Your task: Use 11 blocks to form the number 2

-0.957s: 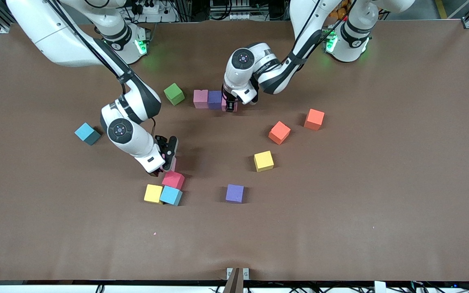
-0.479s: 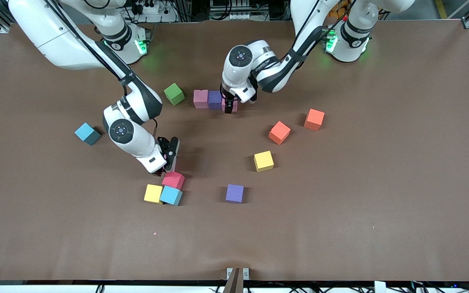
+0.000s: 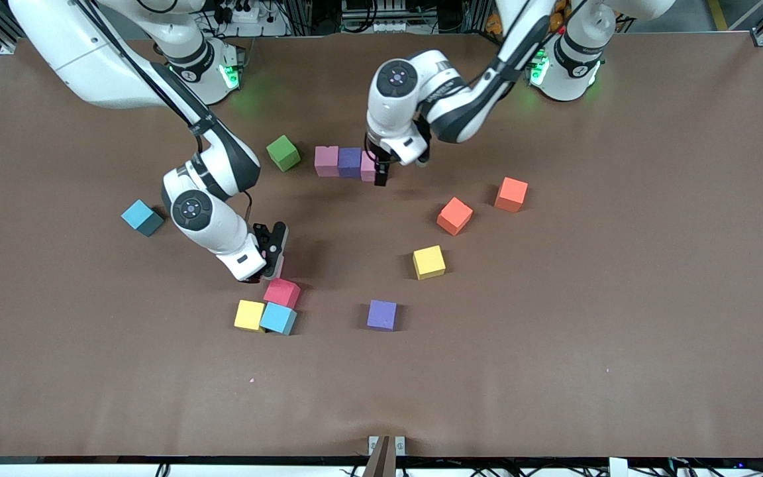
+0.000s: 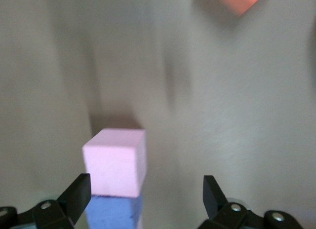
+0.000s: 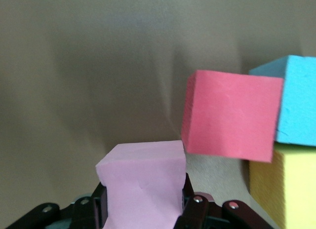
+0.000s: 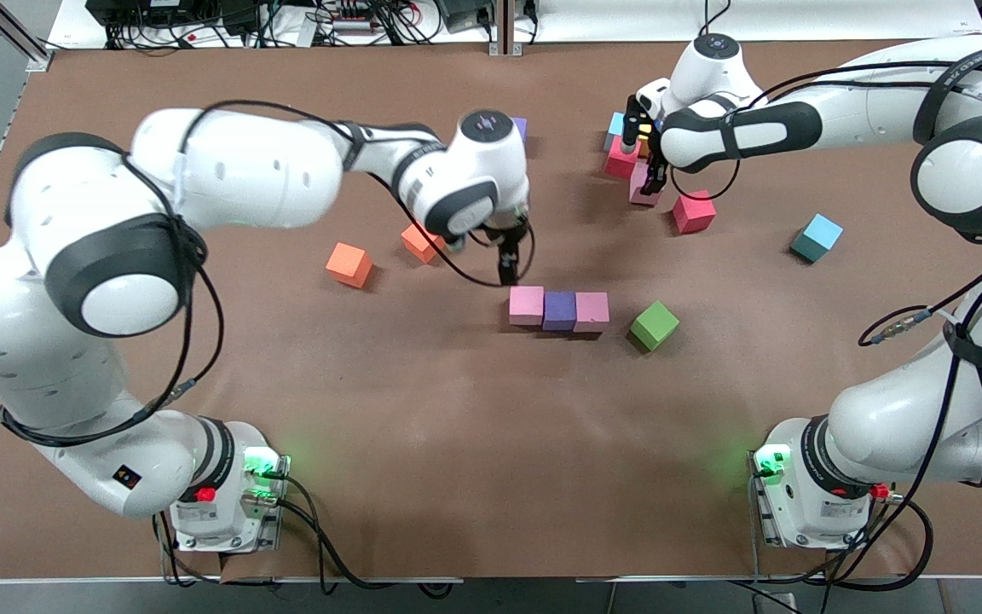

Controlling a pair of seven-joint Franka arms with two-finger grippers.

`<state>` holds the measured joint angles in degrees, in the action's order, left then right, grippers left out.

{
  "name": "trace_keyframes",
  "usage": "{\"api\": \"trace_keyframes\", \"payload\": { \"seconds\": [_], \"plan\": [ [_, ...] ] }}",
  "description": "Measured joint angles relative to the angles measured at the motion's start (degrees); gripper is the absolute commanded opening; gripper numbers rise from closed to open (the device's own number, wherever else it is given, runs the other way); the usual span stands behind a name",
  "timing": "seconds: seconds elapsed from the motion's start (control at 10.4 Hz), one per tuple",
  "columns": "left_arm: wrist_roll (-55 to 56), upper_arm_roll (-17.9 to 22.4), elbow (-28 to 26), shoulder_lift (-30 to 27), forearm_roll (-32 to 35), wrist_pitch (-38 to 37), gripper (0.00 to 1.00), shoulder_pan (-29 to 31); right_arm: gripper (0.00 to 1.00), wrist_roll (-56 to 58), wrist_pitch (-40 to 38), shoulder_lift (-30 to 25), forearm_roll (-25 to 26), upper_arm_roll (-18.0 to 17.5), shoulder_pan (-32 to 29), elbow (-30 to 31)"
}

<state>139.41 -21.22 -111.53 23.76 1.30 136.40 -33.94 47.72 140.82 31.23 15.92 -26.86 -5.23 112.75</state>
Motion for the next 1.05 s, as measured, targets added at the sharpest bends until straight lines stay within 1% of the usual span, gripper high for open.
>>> {"api": "trace_keyframes", "payload": {
  "seconds": [0.19,0.29,0.48,0.67,0.77,0.96,1.05],
  "plan": [
    [-8.56,0.25,0.20,-0.55,0.99,-0.96,1.00,5.38,0.17,-2.98,-1.45,-2.59,-0.01,-0.18,-0.18,0.28],
    [-12.53,0.36,0.46,-0.51,2.43,-1.23,1.00,8.23,0.17,-6.34,-4.13,-4.28,-0.08,-0.97,-0.22,0.26],
    [-18.71,0.44,1.27,0.20,6.70,-1.45,1.00,12.64,0.17,-17.65,-9.94,-8.12,-0.20,-5.04,-0.20,0.28],
    [-26.46,0.48,4.20,3.88,10.68,-1.47,1.00,15.32,0.16,-31.34,-11.52,-10.17,-0.34,-8.15,0.60,0.68],
    [-32.13,0.59,6.38,6.96,11.98,-1.47,1.00,16.24,0.14,-40.62,-11.52,-10.16,-0.41,-8.71,2.76,0.97],
    [-41.83,2.68,10.95,12.59,13.30,-1.42,1.00,16.55,0.13,-60.15,-11.10,-9.93,-0.43,-8.79,9.33,1.24],
    [-46.00,3.57,13.33,14.53,13.31,-1.39,1.00,16.69,0.13,-68.60,-10.86,-9.82,-0.43,-8.81,11.90,1.32]
  ]
}}
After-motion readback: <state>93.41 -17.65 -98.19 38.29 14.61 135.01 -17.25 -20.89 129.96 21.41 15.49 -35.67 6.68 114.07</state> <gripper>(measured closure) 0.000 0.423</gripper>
